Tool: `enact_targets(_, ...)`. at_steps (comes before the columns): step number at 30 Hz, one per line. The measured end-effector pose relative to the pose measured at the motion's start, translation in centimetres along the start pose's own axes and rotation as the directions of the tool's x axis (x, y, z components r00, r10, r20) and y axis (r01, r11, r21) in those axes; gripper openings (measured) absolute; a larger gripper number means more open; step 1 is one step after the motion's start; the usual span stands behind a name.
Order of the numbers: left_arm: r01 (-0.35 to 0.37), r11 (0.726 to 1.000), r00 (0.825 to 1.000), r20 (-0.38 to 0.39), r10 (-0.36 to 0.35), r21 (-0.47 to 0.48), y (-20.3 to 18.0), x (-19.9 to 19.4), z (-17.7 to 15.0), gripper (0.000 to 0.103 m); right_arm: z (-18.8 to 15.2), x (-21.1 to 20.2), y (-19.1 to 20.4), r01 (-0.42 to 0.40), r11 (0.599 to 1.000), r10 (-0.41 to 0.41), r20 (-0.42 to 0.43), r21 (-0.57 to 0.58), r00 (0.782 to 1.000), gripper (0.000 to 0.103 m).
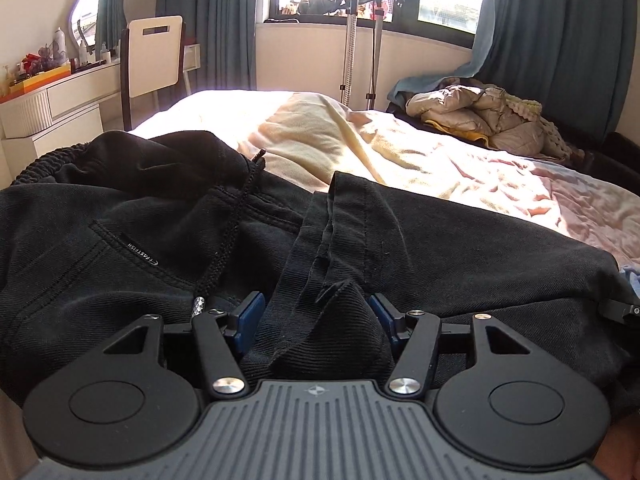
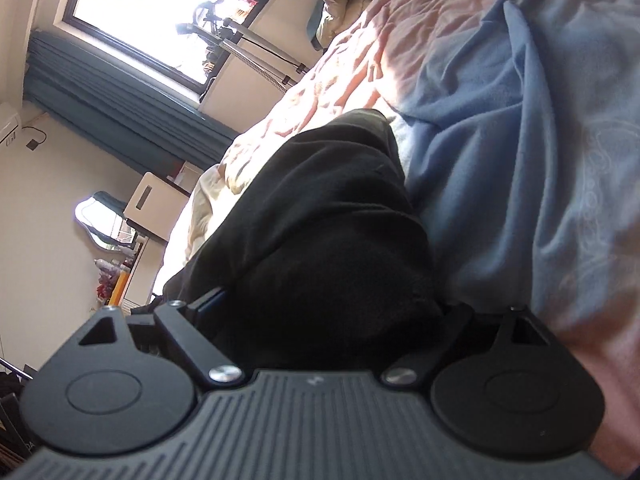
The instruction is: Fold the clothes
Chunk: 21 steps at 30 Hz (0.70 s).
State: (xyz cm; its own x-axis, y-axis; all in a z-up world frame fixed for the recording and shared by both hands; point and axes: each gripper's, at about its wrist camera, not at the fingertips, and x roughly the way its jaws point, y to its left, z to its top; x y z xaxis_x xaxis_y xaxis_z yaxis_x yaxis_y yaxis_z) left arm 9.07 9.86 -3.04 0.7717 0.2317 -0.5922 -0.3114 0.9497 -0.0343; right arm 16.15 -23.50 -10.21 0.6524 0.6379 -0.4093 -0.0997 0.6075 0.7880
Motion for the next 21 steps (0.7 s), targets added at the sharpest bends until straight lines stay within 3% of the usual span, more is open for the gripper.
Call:
enact_targets(1,0.000,1.000,1.000,0.012,0.001,-0.007,-0.1,-0.1,0.1,0.063,0.0,-0.2,0.6,0.002,1.000,-0.002,0.013,-0.019,1.000,0.061)
enact_targets(2,0.005,1.000,1.000,0.026,-0.005,-0.010,-0.2,-0.2,0.2,0.064,0.1,-0.7,1.4,0.008,0.999,-0.006,0.034,-0.051,0.999,0.033)
enact_targets(3,0.006,1.000,0.999,0.042,-0.005,-0.012,-0.4,-0.5,0.4,0.064,0.2,-1.2,2.3,0.014,0.996,-0.009,0.056,-0.084,0.998,0.027)
enact_targets(7,-0.003,1.000,0.996,0.087,0.005,-0.014,-0.4,-2.4,0.4,0.064,1.0,-3.0,4.6,0.032,0.993,-0.020,0.102,-0.116,0.995,0.021)
enact_targets(14,-0.028,1.000,0.989,0.142,0.027,0.003,-1.7,-5.2,2.0,0.065,2.5,-8.4,9.0,0.015,0.975,0.040,0.241,-0.223,0.970,0.018)
enact_targets(21,0.098,0.990,0.992,0.065,-0.105,0.101,-9.2,-4.6,1.9,0.065,4.8,-15.5,10.8,0.040,0.959,0.083,0.413,-0.280,0.907,0.017)
